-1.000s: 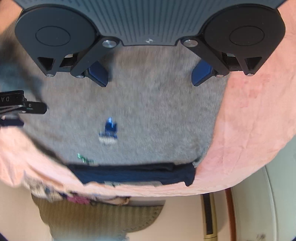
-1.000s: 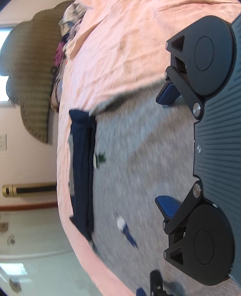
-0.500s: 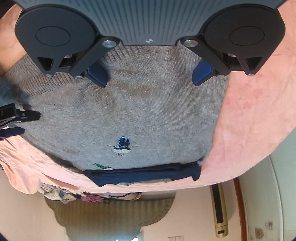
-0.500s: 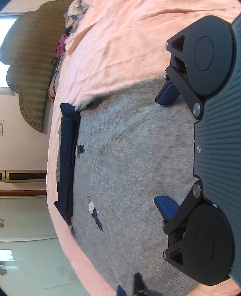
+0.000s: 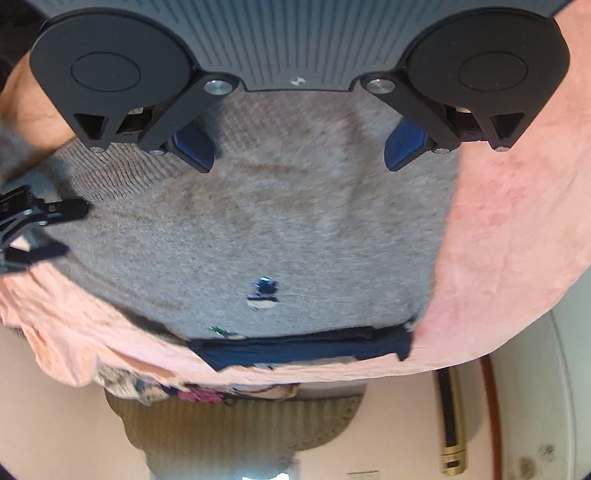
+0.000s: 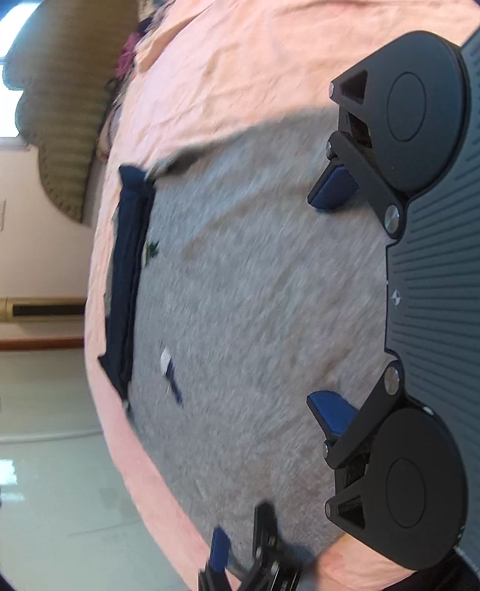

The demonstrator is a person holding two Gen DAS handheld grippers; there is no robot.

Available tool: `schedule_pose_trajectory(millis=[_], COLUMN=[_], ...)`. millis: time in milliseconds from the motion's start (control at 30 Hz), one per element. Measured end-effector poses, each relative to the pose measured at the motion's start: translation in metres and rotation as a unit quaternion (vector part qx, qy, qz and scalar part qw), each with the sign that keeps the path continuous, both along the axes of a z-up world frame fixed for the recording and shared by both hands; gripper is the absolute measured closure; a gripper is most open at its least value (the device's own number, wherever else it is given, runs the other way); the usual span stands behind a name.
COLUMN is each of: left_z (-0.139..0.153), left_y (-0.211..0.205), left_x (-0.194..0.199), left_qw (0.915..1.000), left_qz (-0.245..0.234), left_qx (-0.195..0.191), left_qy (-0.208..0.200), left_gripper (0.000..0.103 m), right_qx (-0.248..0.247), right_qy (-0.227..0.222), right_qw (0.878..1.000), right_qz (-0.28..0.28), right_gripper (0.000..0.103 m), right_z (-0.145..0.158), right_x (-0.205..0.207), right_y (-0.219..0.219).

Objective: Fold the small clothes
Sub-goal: 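Open both tools and withdraw above the grey sweater, then grasp the grey sweater side edge with both tools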

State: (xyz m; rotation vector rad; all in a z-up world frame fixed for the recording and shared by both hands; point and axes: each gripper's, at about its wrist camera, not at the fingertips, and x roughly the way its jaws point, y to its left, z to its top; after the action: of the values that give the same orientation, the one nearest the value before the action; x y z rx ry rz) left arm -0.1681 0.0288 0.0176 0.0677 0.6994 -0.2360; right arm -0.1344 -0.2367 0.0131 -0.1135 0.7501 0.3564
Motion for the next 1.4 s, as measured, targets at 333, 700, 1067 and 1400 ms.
schedule_pose_trajectory(millis=[333,700,1067,1400], left_z=[0.003,0.003,-0.01,-0.003], left_y=[0.065,0.087,0.088,0.094], left_x=[-0.015,-0.001,0.005,-0.004], left_qw=[0.9875,0.9526,0.9407,0.9619], left_qz=[0.089,0.077,0.07,0.025], left_qx=[-0.123,-0.278,-0.289,-0.23], left_qy=[0.042,0.097,0.163,0.146], left_gripper=[0.003,0.006,0.096,0.097], right_qx=[0.101,0.159,0.224,0.206], right_qy=[0.032,0.104,0.161,0.163], right_qw=[0.987,0.978,0.958,0.96], right_qz=[-0.122,-0.084,-0.081,-0.094], right_gripper=[0.0,0.023,0.09,0.094], right_z=[0.029,0.013,0.004,0.005], right_x=[-0.019,-0.027,-0.023,-0.022], right_y=[-0.093,-0.101,-0.12,-0.148])
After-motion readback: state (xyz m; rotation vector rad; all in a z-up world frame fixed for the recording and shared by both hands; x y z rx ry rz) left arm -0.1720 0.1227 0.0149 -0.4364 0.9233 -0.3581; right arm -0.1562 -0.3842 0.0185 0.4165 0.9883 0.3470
